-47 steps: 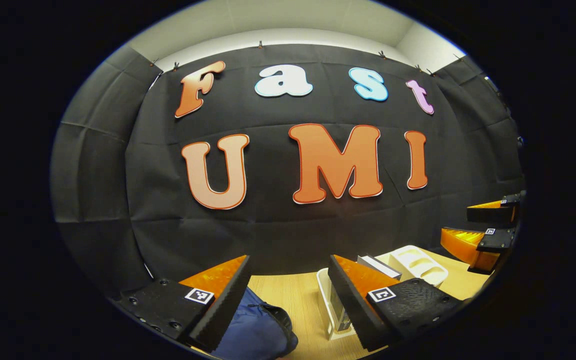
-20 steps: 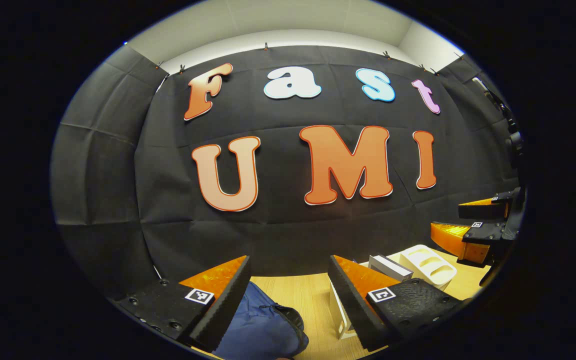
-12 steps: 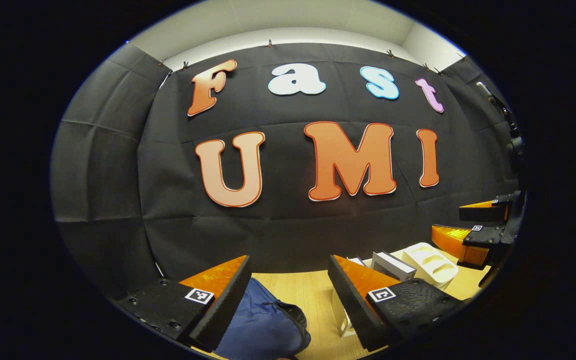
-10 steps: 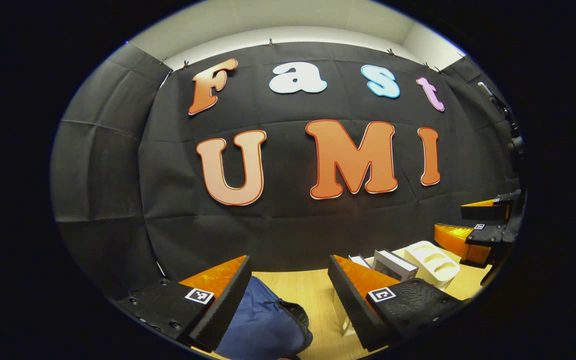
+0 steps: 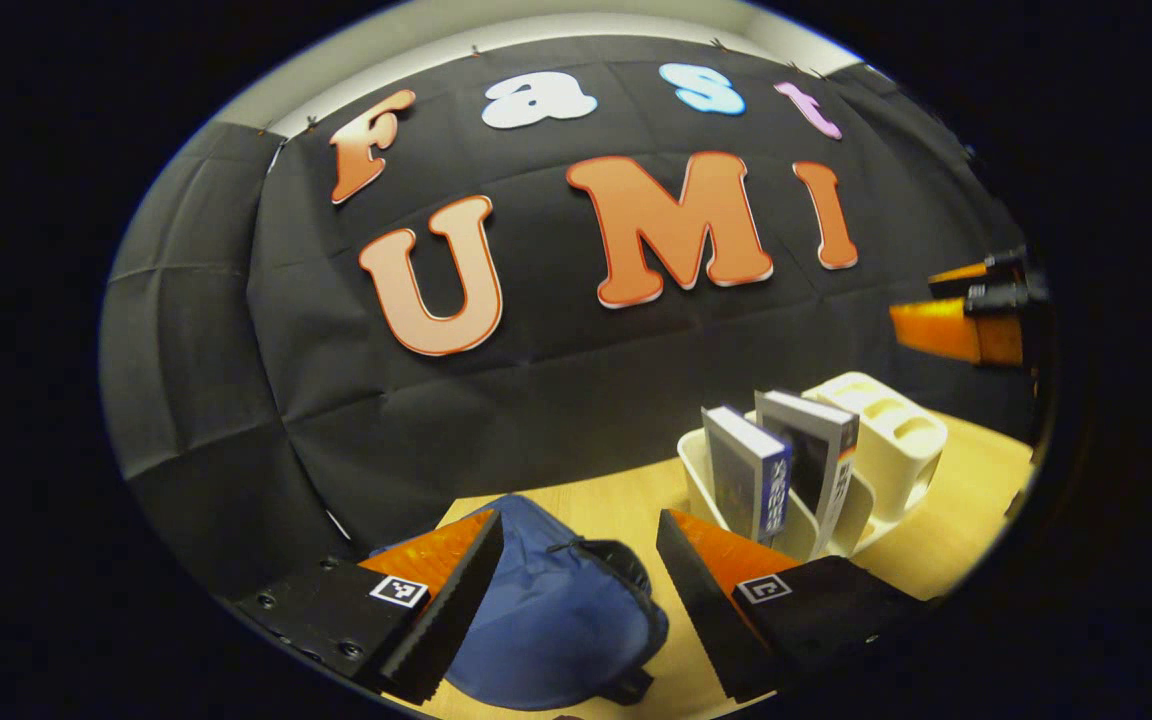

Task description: Open the schoolbag, grab two books from the bookshelf and put them into the schoolbag.

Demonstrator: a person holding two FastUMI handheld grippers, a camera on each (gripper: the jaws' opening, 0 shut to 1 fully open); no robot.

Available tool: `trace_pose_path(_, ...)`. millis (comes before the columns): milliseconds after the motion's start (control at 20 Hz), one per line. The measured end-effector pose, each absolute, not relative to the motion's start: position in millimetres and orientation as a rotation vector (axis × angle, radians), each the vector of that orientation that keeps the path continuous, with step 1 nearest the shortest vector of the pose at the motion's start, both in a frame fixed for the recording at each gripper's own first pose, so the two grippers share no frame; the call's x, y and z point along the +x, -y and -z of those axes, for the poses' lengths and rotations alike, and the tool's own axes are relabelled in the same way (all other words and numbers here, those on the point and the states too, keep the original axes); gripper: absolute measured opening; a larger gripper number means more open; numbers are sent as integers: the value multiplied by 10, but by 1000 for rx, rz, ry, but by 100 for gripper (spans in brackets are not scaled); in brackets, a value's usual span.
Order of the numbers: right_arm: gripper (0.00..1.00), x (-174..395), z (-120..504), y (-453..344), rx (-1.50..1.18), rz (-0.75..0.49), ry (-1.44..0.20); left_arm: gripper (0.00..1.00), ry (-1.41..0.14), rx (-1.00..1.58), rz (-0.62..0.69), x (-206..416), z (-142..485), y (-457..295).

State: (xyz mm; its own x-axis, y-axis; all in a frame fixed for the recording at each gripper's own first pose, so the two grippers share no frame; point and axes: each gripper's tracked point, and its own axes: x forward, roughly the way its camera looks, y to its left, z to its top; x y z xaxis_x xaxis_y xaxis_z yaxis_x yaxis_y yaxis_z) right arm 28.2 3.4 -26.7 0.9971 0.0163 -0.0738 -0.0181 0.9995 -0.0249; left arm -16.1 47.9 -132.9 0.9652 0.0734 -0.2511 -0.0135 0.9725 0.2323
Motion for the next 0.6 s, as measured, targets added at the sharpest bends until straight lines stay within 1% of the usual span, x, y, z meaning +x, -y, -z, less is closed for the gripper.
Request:
trace_pose_path(350, 97, 269, 439, 232, -31, 42, -115, 96, -435, 460, 16, -264, 2320, -477)
trace_pose_path(600, 97, 271, 508, 355, -42, 77, -137, 95, -575, 555, 44, -422, 2898, -494)
